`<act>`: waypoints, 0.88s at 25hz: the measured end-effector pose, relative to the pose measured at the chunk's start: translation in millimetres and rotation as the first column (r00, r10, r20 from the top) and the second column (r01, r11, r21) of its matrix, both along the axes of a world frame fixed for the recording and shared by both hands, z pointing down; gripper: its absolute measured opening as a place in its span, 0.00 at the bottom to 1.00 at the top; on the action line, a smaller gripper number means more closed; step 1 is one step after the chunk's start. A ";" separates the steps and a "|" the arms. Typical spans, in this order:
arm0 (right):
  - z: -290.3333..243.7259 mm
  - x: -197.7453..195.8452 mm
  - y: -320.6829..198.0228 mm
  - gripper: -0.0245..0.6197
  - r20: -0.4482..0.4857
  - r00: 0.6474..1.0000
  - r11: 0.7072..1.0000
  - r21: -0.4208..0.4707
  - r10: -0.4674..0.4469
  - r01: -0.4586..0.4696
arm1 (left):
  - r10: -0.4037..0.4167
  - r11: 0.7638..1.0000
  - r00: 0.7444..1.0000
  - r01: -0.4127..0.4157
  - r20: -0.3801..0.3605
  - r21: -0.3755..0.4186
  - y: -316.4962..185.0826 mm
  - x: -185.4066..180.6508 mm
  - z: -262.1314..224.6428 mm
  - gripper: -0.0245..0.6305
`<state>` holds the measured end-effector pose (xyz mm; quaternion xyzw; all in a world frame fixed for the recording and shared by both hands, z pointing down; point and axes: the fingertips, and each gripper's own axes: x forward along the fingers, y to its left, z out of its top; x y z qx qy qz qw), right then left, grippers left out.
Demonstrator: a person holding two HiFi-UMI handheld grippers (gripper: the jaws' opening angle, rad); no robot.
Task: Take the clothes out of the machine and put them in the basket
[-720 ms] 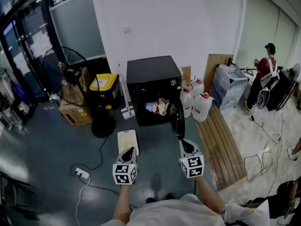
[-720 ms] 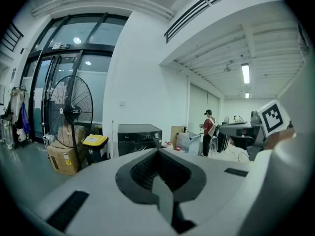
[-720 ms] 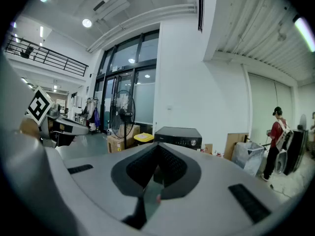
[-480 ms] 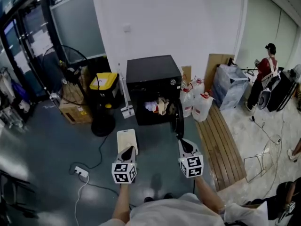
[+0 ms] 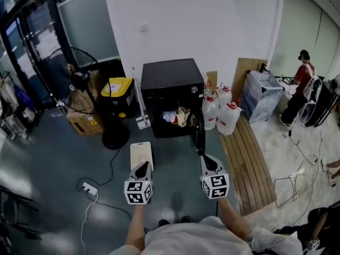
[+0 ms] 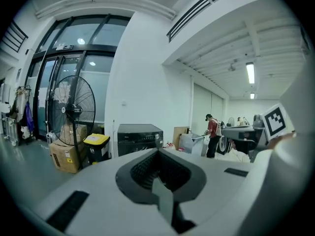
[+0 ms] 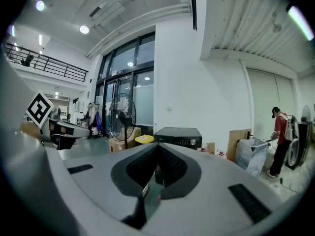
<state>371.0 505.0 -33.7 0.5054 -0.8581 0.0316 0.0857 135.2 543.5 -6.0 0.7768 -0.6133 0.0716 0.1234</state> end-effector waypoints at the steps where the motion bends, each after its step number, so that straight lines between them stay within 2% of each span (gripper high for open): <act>1: 1.2 2.8 -3.2 0.08 0.000 1.000 1.000 -0.002 -0.002 0.002 | -0.004 1.000 1.000 0.004 0.004 -0.002 -2.7 1.8 1.2 0.07; 12: 10.9 27.0 -31.2 0.08 -0.012 1.000 1.000 -0.014 -0.010 0.009 | -0.038 0.999 0.999 0.039 0.031 -0.022 -27.8 14.9 12.5 0.07; 22: 18.3 17.8 -64.1 0.08 -0.040 0.999 1.000 -0.005 -0.016 0.016 | -0.027 0.999 0.999 0.028 0.043 -0.018 -58.5 12.1 18.2 0.07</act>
